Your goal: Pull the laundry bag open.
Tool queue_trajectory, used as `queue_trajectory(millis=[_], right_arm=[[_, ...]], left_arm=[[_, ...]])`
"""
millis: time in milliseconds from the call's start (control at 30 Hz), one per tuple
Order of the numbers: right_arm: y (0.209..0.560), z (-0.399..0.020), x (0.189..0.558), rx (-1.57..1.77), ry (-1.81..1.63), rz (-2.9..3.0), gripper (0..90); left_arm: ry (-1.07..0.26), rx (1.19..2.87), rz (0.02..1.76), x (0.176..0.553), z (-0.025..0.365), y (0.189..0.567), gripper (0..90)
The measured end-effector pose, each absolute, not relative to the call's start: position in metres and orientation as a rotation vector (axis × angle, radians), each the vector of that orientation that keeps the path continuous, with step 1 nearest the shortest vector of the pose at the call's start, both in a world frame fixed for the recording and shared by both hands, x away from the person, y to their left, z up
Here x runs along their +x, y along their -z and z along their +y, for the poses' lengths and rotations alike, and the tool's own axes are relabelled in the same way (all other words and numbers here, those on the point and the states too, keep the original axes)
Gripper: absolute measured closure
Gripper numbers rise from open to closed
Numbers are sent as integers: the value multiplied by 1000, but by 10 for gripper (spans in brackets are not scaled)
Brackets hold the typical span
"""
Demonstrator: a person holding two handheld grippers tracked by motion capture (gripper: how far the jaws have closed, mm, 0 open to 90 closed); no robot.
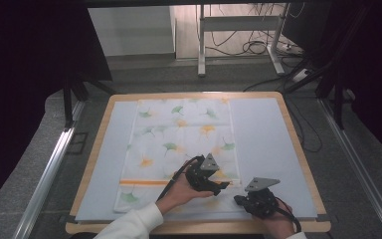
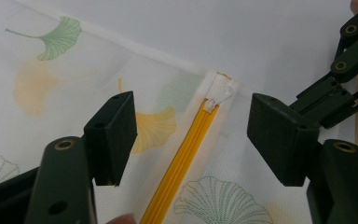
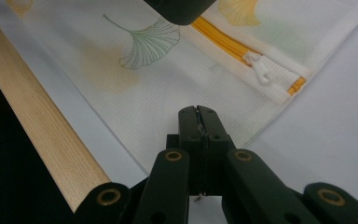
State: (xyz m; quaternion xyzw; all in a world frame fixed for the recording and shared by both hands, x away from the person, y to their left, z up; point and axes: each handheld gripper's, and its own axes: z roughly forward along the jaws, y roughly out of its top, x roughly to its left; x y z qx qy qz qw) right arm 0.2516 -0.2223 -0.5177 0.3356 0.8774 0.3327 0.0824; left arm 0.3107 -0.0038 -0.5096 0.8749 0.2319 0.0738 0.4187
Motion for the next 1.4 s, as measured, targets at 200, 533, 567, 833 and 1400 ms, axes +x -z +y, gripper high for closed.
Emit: queue_trajectory(millis=[200,533,567,833,1400], right_arm=[[518,-222,252,1003,-994,2620,889],[518,-223,252,1001,-995,2622,889],[518,-223,252,1002,-997,2624,889],[518,-223,252,1001,-994,2625,889],[518,-224,252,996,-998,2632,887]], left_arm=[[-185,2203,570,313,-5,510,337],[-169,2200,556,315,-17,512,350],[-170,2204,553,316,-18,513,352],[-175,2251,521,320,-30,517,370],[-175,2285,521,326,-46,530,390]])
